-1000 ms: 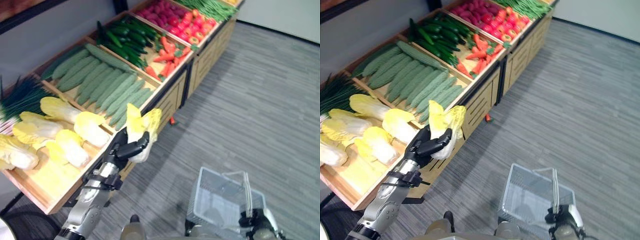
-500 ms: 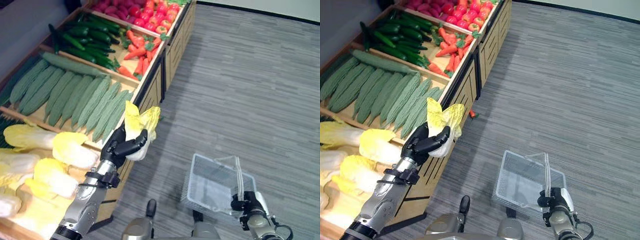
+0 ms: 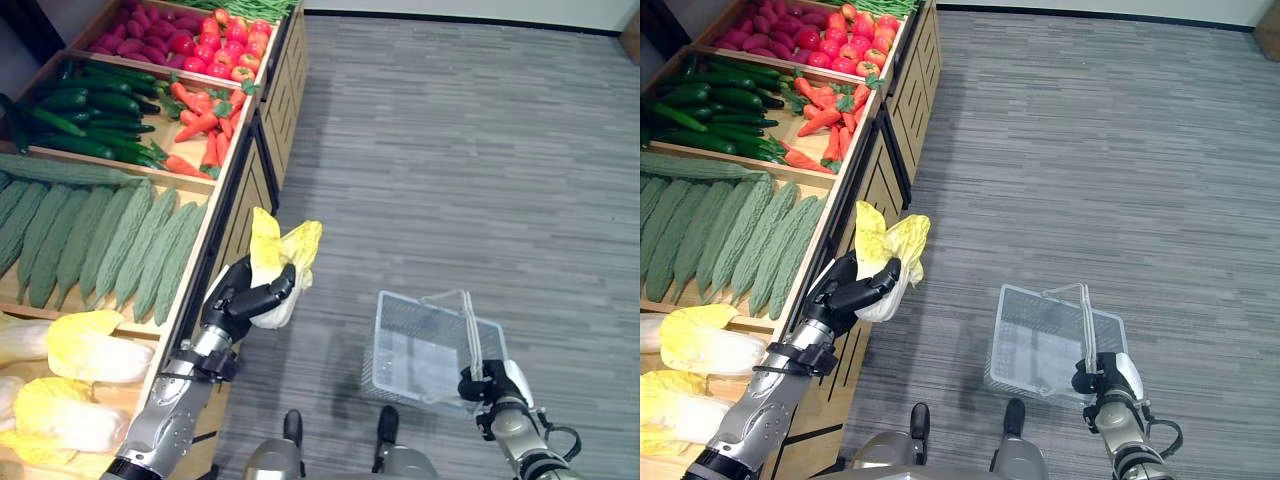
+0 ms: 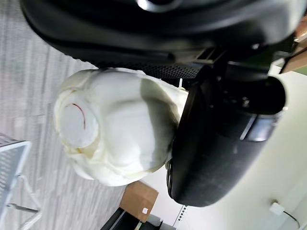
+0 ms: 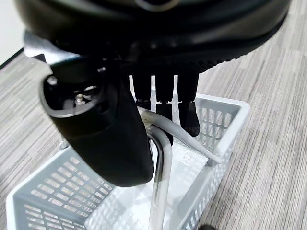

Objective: Get the vegetables into the basket

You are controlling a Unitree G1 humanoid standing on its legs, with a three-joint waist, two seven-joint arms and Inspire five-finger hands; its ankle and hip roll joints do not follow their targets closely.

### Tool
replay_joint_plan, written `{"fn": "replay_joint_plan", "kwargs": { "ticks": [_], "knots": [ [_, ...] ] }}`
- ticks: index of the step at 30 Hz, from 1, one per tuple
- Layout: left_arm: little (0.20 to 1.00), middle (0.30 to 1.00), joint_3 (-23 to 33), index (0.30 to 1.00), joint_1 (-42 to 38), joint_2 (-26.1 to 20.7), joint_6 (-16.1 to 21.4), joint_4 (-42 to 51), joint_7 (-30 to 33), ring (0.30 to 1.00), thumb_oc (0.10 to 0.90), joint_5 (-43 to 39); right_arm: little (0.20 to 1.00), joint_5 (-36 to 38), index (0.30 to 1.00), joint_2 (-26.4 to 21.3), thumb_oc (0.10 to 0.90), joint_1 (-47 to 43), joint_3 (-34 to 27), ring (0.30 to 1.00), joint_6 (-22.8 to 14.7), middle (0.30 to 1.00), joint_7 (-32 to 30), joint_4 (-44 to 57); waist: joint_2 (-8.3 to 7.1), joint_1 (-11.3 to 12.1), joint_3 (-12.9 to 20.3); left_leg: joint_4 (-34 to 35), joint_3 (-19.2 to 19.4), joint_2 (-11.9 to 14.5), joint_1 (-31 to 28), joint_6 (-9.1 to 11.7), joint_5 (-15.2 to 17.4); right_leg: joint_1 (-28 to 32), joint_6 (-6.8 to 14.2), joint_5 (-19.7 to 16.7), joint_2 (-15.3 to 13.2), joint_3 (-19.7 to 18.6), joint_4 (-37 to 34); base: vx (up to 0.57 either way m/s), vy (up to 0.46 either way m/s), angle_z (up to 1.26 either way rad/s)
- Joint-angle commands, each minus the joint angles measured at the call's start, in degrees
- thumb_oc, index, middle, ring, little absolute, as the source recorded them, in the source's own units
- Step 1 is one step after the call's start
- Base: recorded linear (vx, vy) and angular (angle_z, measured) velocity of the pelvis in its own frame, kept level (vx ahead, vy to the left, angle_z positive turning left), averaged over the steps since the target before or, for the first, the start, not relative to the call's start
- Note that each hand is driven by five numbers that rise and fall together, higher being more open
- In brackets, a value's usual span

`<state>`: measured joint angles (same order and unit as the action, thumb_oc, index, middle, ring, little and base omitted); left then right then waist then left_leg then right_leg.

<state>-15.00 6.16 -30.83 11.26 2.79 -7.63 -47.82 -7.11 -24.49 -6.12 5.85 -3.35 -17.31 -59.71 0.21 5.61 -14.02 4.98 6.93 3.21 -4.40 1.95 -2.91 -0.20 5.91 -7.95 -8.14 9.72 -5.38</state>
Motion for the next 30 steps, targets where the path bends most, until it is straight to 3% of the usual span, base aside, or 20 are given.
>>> {"fn": "replay_joint_plan", "kwargs": {
  "ticks": [1, 4, 6, 10, 11, 14, 16, 20, 30],
  "knots": [
    [0.3, 0.3, 2.2, 0.3, -2.6, -1.0, 5.0, 7.3, -2.0, 0.3, 0.4, -0.1, 0.3, -2.0, 0.3, -7.3, 0.4, -3.3, 1.8, 0.3, -3.6, 0.3, -2.8, 4.4, -2.09, 0.4, 6.3, 0.0, -5.4, 0.6, 5.1, 2.5, -0.4, 0.7, 5.7, 2.0, -4.7, 3.1, 0.9, 0.02, -0.168, 0.01],
    [0.3, 0.3, 0.4, 0.3, -3.9, -2.2, 5.0, 7.0, -2.0, 0.3, 0.4, 2.6, 0.3, -4.7, 0.3, -12.5, 0.4, -5.5, 3.7, 0.3, -3.7, 0.3, -2.5, 7.9, -0.97, -0.1, 6.3, 0.0, -6.0, 2.1, 5.1, 3.6, -1.0, 1.5, 5.1, 3.2, -3.4, 3.5, 0.4, 0.0, -0.148, 0.01],
    [0.3, 0.3, 0.4, 0.3, -4.0, -2.1, 5.1, 6.9, -1.9, 0.3, 0.4, 2.7, 0.3, -4.7, 0.3, -12.5, 0.4, -5.5, 3.7, 0.3, -3.6, 0.3, -2.5, 7.9, -0.9, -0.1, 6.2, 0.0, -6.0, 2.2, 5.1, 3.6, -1.0, 1.5, 5.1, 3.2, -3.3, 3.5, 0.4, -0.01, -0.063, -0.02],
    [0.3, 0.3, -4.2, 0.3, -9.3, -7.9, 6.4, 7.0, 0.5, 0.3, 0.4, 16.5, 0.3, -5.2, 0.3, -17.4, 0.4, -8.8, 6.3, 0.3, -5.1, 0.3, -1.9, 14.5, -0.22, -1.1, 6.4, 0.0, -5.8, 3.5, 5.1, 4.6, -1.5, 1.9, 4.6, 3.9, -2.1, 3.2, 0.4, 0.0, -0.071, 0.01],
    [0.3, 0.3, -7.7, 0.3, -13.8, -11.4, 7.5, 7.1, 1.0, 0.3, 0.4, 22.2, 0.3, -4.7, 0.3, -19.4, 0.4, -10.5, 8.2, 0.3, -6.4, 0.3, -1.0, 19.4, -0.11, -1.9, 6.5, 0.0, -5.3, 4.0, 4.8, 4.9, -1.3, 2.0, 4.7, 4.0, -1.8, 2.9, 0.4, 0.01, -0.045, 0.03],
    [0.3, 0.3, -11.1, 0.3, -18.0, -13.4, 8.3, 6.5, 1.6, 0.3, 0.4, 26.6, 0.3, -4.1, 0.3, -20.5, 0.4, -11.6, 9.7, 0.3, -7.5, 0.3, -0.1, 23.5, -0.04, -2.4, 6.6, 0.0, -4.9, 4.2, 4.4, 5.0, -1.1, 2.1, 4.7, 4.2, -1.6, 2.4, 0.4, 0.0, -0.01, 0.01],
    [0.3, 0.3, -12.4, 0.3, -19.7, -13.9, 8.6, 6.1, 2.1, 0.3, 0.4, 28.3, 0.3, -3.6, 0.3, -20.7, 0.4, -11.9, 10.2, 0.3, -8.0, 0.3, 0.3, 24.9, -0.04, -2.6, 6.7, 0.0, -4.7, 4.2, 4.2, 5.0, -0.9, 2.2, 4.7, 4.2, -1.6, 2.2, 0.4, 0.02, -0.009, -0.06],
    [0.3, 0.3, -20.9, 0.3, -28.4, -14.1, 9.4, 3.3, 4.1, 0.3, 0.4, 35.9, 0.3, -1.6, 0.3, -20.9, 0.4, -15.1, 14.4, 0.3, -9.6, 0.3, 2.3, 29.8, 0.06, -3.9, 8.0, 0.0, -3.7, 4.2, 2.7, 4.9, 0.1, 2.8, 5.0, 4.3, -1.8, 1.3, 0.4, 0.04, 0.008, -0.09],
    [0.3, 0.3, -26.6, 0.3, -34.3, -11.3, 8.3, -6.1, 7.1, 0.3, 0.4, 48.2, 0.3, 3.3, 0.3, -14.3, 0.4, -19.6, 18.0, 0.3, -10.2, 0.3, 4.1, 33.9, 0.2, -4.5, 9.0, 0.0, -2.9, 3.8, 1.5, 4.6, 1.0, 3.3, 5.2, 4.3, -2.2, 0.1, 0.4, 0.02, 0.015, -0.05]
  ]
}}
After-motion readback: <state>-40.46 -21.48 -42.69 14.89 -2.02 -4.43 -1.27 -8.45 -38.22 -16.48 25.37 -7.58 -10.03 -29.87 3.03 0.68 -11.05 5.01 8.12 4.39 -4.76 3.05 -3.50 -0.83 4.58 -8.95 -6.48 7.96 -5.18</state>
